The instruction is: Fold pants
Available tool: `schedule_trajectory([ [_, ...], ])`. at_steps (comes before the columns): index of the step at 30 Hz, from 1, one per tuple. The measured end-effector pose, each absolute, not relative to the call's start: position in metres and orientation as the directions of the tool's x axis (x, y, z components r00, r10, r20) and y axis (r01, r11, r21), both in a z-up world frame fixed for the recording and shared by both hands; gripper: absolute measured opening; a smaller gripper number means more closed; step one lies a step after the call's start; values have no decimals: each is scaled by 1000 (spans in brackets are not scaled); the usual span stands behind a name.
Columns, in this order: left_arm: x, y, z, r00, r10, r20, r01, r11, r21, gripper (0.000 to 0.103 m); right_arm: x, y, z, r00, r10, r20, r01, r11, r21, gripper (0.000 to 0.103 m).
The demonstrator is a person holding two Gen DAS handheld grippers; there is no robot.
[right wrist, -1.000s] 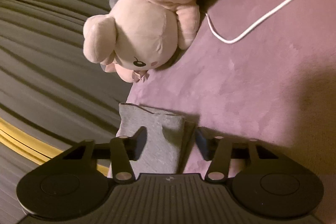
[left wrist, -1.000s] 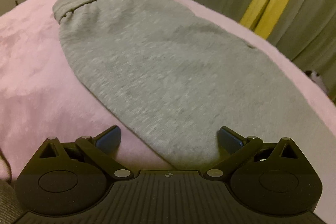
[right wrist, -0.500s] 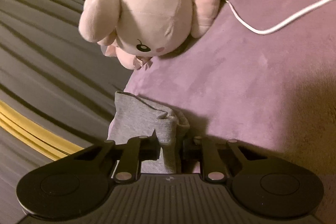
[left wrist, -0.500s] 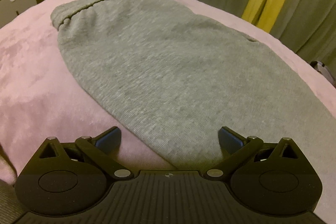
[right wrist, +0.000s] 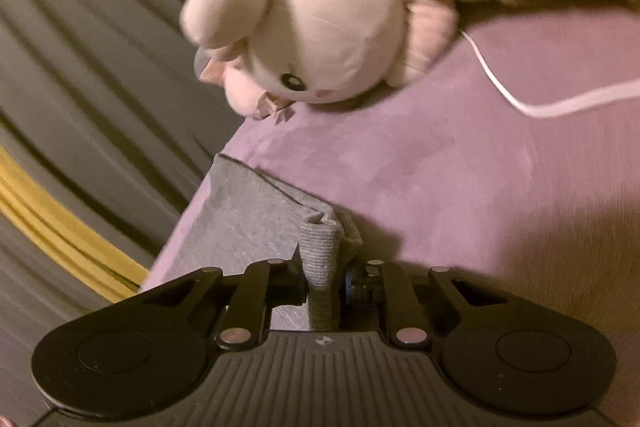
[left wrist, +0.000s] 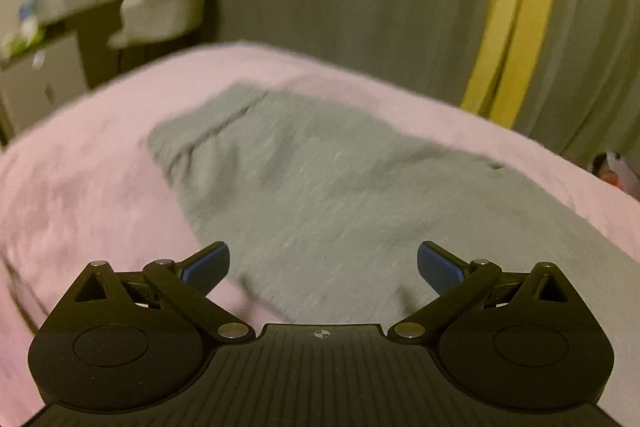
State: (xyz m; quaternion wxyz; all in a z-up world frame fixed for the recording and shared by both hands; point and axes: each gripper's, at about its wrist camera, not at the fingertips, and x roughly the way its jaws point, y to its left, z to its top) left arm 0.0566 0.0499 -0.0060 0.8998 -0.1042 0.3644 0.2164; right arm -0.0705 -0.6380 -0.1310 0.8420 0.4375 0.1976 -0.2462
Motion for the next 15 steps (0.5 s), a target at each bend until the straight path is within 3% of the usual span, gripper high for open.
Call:
schedule_trajectory([
  [4, 65, 56, -13, 614, 269, -742, -491, 867, -92, 103, -60, -623, -98, 793, -275, -544, 584, 598, 549, 14],
  [8, 68, 48, -16, 615, 267, -741, -455, 888, -58, 103, -33, -558, -29, 859, -273, -433, 435, 836, 336, 14],
  [12, 67, 46, -14, 630, 251, -735, -433, 899, -64, 103, -7, -461, 22, 951, -65, -304, 131, 971, 200, 14],
  [15, 65, 49, -13, 632, 250, -734, -446, 891, -81, 103, 10, -376, 22, 940, 146, -307, -120, 987, 102, 14],
])
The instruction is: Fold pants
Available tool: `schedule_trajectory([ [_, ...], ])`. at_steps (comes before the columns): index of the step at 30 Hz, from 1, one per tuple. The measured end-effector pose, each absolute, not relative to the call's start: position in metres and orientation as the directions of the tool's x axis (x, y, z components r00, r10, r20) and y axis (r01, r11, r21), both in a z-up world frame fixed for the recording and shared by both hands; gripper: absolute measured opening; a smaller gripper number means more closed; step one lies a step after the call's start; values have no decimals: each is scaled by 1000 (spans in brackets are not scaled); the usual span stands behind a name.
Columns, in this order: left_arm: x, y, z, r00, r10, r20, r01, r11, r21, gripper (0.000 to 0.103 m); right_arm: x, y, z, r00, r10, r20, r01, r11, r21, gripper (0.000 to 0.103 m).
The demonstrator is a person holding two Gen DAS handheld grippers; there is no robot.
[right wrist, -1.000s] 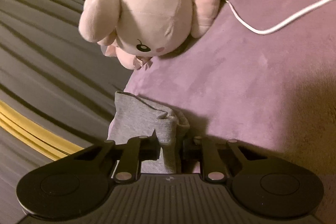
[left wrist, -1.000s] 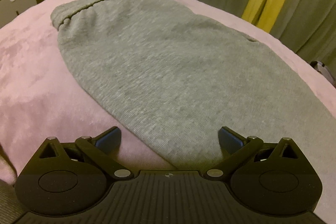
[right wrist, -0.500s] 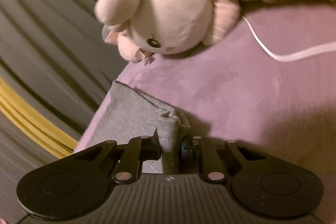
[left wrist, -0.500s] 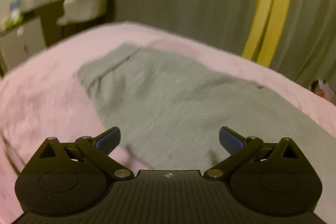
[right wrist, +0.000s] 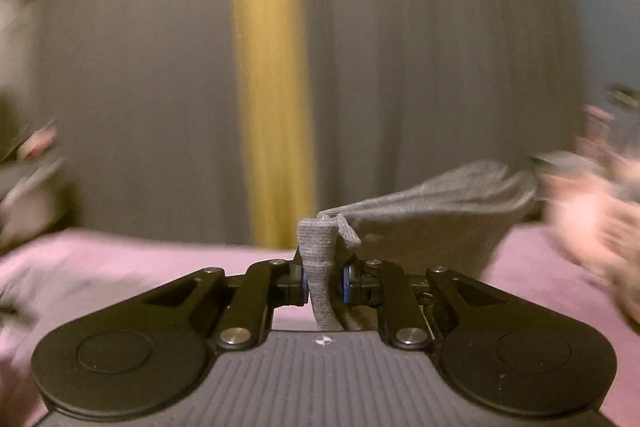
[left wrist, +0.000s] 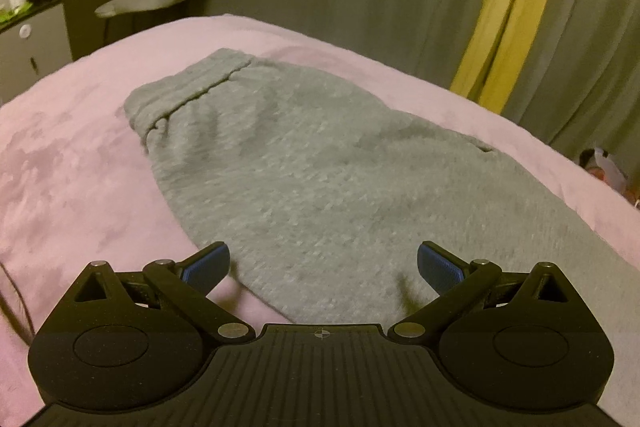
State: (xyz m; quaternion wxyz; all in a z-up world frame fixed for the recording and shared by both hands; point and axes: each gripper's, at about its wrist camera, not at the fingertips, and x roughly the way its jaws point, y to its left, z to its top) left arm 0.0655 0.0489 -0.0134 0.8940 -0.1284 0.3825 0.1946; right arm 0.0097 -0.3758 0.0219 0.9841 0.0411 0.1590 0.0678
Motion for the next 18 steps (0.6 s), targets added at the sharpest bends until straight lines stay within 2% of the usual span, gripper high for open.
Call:
schedule_trajectory([
  [4, 63, 56, -14, 629, 231, -742, -460, 880, -116, 103, 29, -296, -29, 840, 280, -464, -273, 958, 84, 15],
  [7, 63, 60, -16, 615, 213, -759, -471, 871, -138, 103, 46, -252, -72, 669, 280, -688, -342, 939, 50, 15],
  [10, 64, 62, -18, 611, 191, -768, -471, 868, -158, 103, 41, -241, -70, 683, 257, -684, -367, 930, -17, 15],
  [18, 67, 63, -23, 592, 167, -788, -474, 863, -174, 103, 37, -255, -58, 692, 305, -654, -311, 944, 111, 15],
])
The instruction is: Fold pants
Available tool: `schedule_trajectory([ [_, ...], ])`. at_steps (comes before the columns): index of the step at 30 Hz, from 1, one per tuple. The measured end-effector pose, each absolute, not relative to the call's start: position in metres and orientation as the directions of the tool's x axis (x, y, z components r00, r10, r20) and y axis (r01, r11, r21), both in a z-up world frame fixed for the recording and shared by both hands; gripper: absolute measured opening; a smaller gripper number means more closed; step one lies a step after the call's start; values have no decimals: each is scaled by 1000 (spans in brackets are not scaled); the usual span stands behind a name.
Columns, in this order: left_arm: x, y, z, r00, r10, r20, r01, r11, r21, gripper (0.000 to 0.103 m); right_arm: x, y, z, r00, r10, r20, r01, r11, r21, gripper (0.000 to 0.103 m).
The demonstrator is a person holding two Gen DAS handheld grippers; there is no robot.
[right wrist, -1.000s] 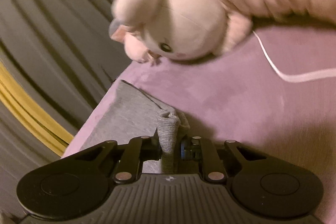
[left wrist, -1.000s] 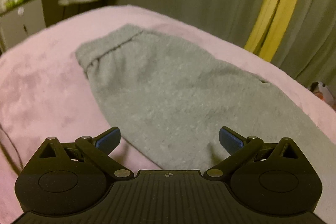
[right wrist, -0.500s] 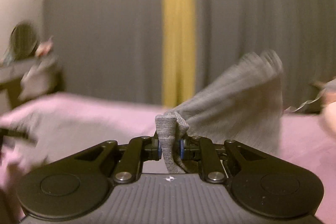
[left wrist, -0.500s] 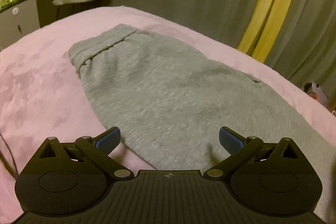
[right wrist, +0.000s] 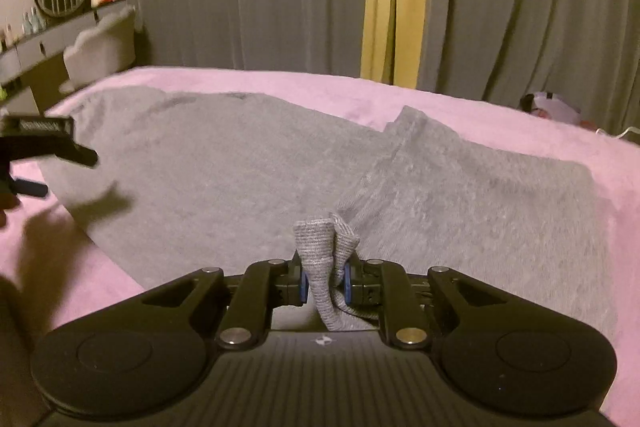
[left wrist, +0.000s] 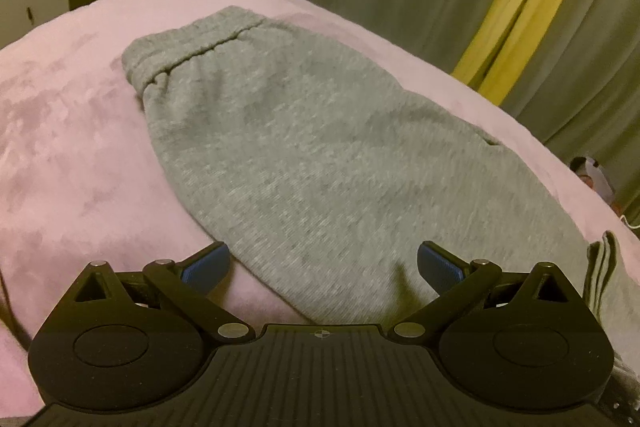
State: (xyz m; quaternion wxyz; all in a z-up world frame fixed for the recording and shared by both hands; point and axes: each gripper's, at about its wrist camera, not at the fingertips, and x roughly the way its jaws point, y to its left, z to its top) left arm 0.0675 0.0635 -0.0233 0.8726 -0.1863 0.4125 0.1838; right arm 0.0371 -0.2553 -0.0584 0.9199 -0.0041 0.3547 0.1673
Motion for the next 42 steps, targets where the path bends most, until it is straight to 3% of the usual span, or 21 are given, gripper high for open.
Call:
schedule_trajectory([
  [4, 68, 61, -23, 594, 172, -786, -466, 870, -162, 103, 38, -249, -64, 626, 374, -685, -347, 919, 185, 16],
  [6, 69, 59, -24, 584, 175, -792, -462, 875, -148, 103, 41, -247, -66, 592, 363, -720, -347, 921, 178, 23],
  [8, 69, 58, -24, 582, 180, -793, -459, 878, -138, 103, 42, -254, -63, 570, 416, -709, -335, 905, 261, 40],
  [10, 68, 58, -24, 584, 183, -791, -457, 879, -134, 103, 39, -266, -55, 580, 498, -644, -330, 867, 373, 66],
  [11, 68, 58, -24, 584, 183, -791, -456, 880, -134, 103, 37, -274, -49, 595, 527, -607, -322, 848, 421, 72],
  [13, 70, 57, -24, 580, 184, -794, -455, 881, -129, 103, 33, -294, -40, 648, 532, -544, -276, 831, 483, 94],
  [14, 71, 55, -25, 577, 185, -795, -453, 883, -123, 103, 33, -306, -38, 683, 507, -525, -221, 829, 513, 98],
  [16, 72, 52, -25, 575, 184, -797, -439, 892, -111, 103, 38, -334, -45, 715, 450, -536, -70, 808, 585, 99],
  [20, 72, 44, -23, 581, 182, -793, -402, 911, -86, 103, 52, -386, -84, 626, 308, -716, 308, 746, 590, 98],
  [22, 71, 40, -21, 586, 190, -788, -392, 917, -71, 103, 47, -400, -84, 668, 339, -662, 312, 680, 664, 99],
  [26, 71, 36, -18, 592, 200, -780, -381, 923, -52, 103, 45, -396, -68, 674, 177, -717, 322, 804, 501, 99],
  [28, 72, 32, -16, 590, 194, -784, -361, 932, -41, 103, 38, -400, -68, 699, 176, -693, 327, 784, 528, 99],
  [33, 75, 8, 1, 624, 76, -778, -214, 974, -77, 103, 27, -413, -63, 737, 160, -656, 334, 758, 560, 99],
  [40, 108, -62, 4, 587, -85, -805, -16, 993, -117, 103, 25, -427, -58, 633, 5, -774, 424, 834, 352, 99],
  [42, 118, -87, -1, 572, -114, -813, 24, 992, -122, 103, 25, -430, -62, 628, 15, -778, 432, 825, 364, 99],
])
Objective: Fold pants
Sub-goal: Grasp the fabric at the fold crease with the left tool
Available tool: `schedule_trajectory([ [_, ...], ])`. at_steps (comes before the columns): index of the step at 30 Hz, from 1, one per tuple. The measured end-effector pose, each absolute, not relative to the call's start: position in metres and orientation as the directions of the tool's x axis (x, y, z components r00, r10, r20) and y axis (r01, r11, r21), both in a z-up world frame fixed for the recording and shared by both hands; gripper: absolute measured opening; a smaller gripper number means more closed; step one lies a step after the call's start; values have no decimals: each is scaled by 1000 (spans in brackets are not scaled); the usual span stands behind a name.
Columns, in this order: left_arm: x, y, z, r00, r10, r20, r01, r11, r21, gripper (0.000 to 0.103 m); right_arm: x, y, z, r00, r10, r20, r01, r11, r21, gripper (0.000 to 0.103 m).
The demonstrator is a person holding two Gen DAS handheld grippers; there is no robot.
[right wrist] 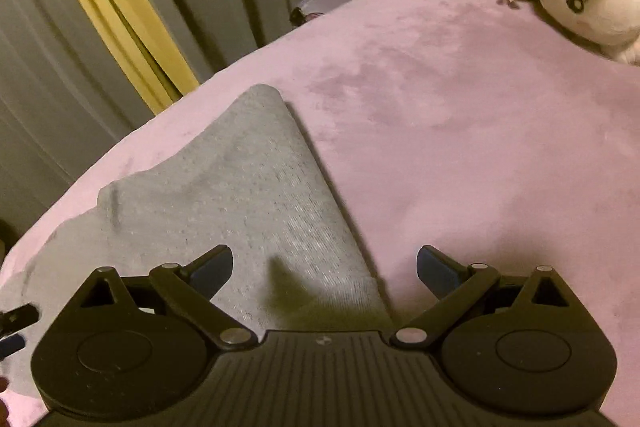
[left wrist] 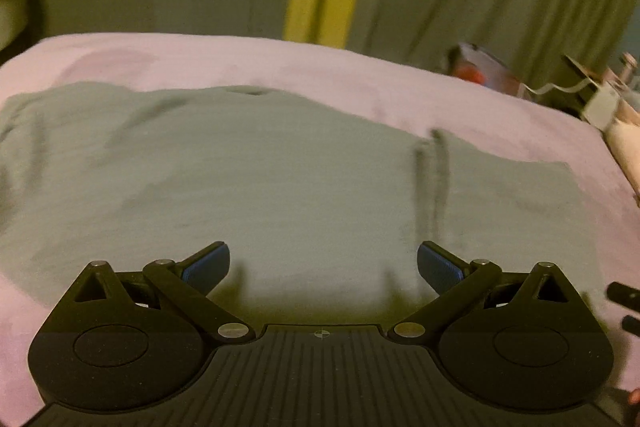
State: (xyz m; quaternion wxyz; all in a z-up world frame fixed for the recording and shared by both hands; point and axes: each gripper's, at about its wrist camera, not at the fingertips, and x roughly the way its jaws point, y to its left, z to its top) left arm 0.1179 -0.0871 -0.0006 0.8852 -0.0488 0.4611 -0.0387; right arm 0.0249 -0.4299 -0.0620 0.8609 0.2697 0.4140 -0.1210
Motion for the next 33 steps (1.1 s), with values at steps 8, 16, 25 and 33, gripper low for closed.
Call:
schedule_trajectory([
  [8, 142, -153, -36, 469, -150, -870, 153, 984, -87, 103, 33, -427, -77, 593, 97, -800, 401, 825, 398, 99],
  [16, 144, -163, -58, 423, -183, -888, 160, 979, -126, 95, 37, -430, -88, 571, 160, -805, 416, 789, 452, 99],
  [25, 156, -154, -58, 385, -288, -877, 160, 956, -244, 43, 39, -431, -91, 569, 167, -805, 427, 777, 463, 99],
  [33, 164, -136, -65, 362, -338, -869, 113, 941, -319, 42, 40, -428, -91, 565, 157, -810, 426, 785, 449, 99],
])
